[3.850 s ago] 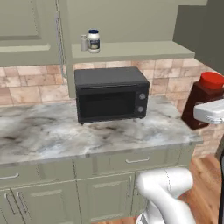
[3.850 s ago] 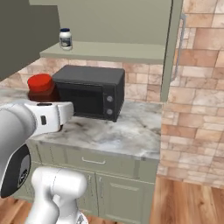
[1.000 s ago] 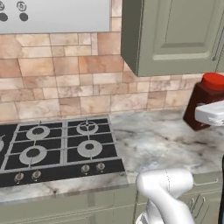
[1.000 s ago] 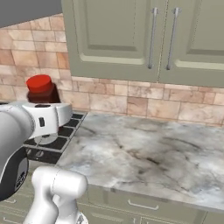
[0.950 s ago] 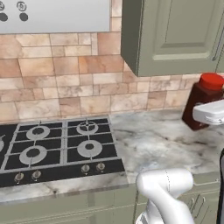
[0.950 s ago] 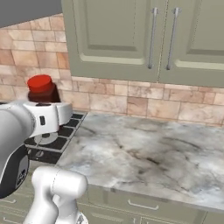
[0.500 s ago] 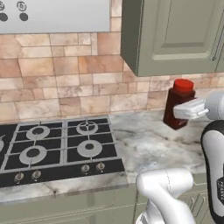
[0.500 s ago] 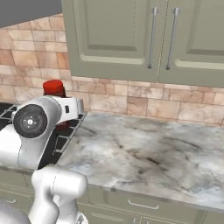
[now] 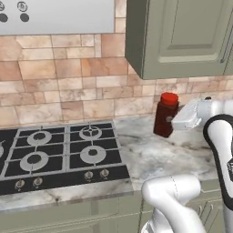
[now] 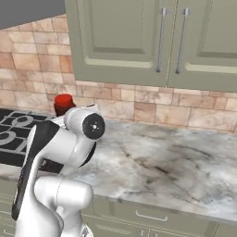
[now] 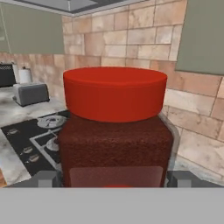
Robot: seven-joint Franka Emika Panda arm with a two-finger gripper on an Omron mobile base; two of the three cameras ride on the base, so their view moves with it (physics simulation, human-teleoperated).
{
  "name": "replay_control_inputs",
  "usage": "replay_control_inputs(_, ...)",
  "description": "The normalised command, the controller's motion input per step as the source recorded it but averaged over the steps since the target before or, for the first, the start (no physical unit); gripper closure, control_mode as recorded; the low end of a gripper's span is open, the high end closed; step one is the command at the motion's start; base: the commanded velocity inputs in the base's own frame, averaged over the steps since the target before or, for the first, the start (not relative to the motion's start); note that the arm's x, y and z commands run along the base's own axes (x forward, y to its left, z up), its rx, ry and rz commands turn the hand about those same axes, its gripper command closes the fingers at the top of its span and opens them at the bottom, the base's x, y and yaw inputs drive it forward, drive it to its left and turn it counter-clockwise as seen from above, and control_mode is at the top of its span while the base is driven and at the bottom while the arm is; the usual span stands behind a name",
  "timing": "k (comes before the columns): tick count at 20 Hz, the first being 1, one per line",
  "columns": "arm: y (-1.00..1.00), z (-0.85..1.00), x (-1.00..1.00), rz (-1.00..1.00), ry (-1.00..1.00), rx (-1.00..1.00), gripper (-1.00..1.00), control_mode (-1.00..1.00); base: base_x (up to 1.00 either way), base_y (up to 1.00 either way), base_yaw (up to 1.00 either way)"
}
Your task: Collect the paprika, mayonnaise, and shaker from the cabinet and place them next to the stove.
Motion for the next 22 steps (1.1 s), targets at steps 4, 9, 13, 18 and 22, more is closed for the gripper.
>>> replay_control_inputs(4,-0.06,-0.42,0.51,0.24,0.0,0.0,1.0,-1.0,0.0,0.0,0.0)
replay_control_inputs(9,-0.09,-0.26,0.59,0.12,0.0,0.0,1.0,-1.0,0.0,0.0,0.0)
replay_control_inputs(13,0.0,-0.27,0.58,0.07,0.04,-0.01,1.0,-1.0,0.0,0.0,0.0)
replay_control_inputs(18,0.0,-0.35,0.63,0.07,0.04,-0.02,1.0,-1.0,0.0,0.0,0.0)
replay_control_inputs(22,0.0,-0.37,0.67,0.06,0.05,-0.01,1.0,-1.0,0.0,0.0,0.0)
